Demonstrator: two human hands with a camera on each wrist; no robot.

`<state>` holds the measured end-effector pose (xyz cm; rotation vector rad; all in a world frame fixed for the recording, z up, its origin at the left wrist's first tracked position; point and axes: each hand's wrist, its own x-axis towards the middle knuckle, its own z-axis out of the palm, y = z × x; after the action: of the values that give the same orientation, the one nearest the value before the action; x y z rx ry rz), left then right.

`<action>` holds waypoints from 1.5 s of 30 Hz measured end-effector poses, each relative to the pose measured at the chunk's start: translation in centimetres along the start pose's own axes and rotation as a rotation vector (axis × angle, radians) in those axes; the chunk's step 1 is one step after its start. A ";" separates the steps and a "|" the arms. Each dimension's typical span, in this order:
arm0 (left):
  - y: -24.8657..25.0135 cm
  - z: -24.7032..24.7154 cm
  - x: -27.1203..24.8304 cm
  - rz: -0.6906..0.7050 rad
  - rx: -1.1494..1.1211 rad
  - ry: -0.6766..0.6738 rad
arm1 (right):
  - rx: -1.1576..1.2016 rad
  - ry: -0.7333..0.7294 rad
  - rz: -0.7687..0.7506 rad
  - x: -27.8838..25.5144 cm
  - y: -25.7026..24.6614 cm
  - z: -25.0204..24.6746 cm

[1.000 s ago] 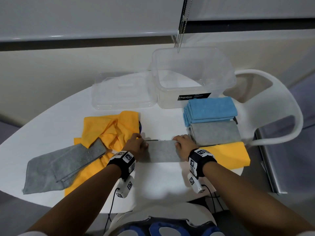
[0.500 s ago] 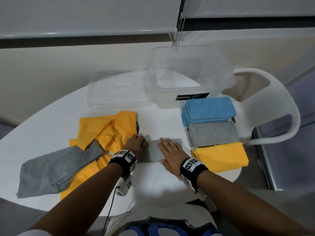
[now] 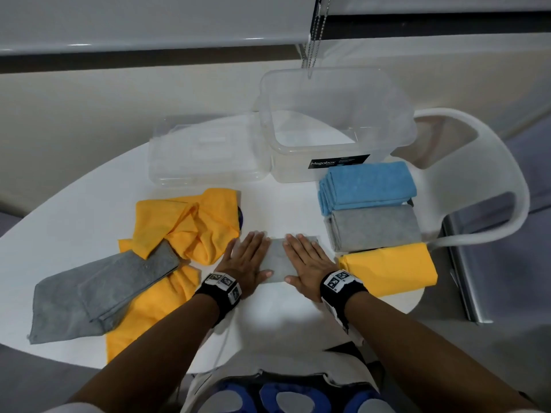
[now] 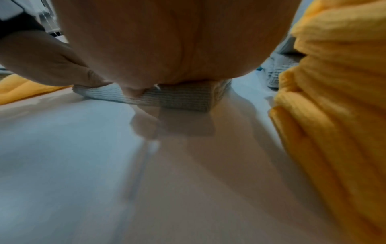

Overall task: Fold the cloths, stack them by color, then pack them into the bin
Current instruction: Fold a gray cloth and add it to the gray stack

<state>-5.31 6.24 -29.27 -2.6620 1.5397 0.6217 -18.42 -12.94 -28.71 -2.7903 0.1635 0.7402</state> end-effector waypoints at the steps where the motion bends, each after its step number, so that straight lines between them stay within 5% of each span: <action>1: -0.2 0.0 0.0 -0.003 0.004 -0.002 | 0.008 -0.006 0.038 -0.1 0.1 0.0; 12: -0.2 -0.9 0.9 -0.022 -0.013 -0.080 | 0.165 -0.071 0.170 0.0 -0.5 -1.2; 16: -0.4 -2.5 1.1 -0.019 0.002 -0.089 | 0.227 0.088 0.096 -1.0 0.4 -2.5; 23: -0.9 -4.1 0.9 -0.220 -0.063 -0.272 | 0.147 -0.198 0.257 -0.7 -1.1 -4.7; 31: -1.7 -4.1 -0.6 -0.194 -0.336 -0.265 | 0.335 -0.187 0.183 -2.5 -2.2 -5.2; 36: -1.2 -7.2 1.0 -0.235 -0.878 -0.093 | 0.625 0.011 0.161 -4.3 1.5 -9.1; 41: 3.6 -12.3 4.4 -0.218 -1.120 0.039 | 1.177 0.336 0.257 -7.3 8.1 -12.2; 45: 8.7 -12.3 7.6 -0.245 -1.126 0.020 | 1.247 0.481 0.317 -9.4 12.9 -11.7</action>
<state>-5.09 -7.01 -18.81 -3.4490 0.9285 1.8740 -23.23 -28.06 -16.87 -1.6627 0.8289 -0.0700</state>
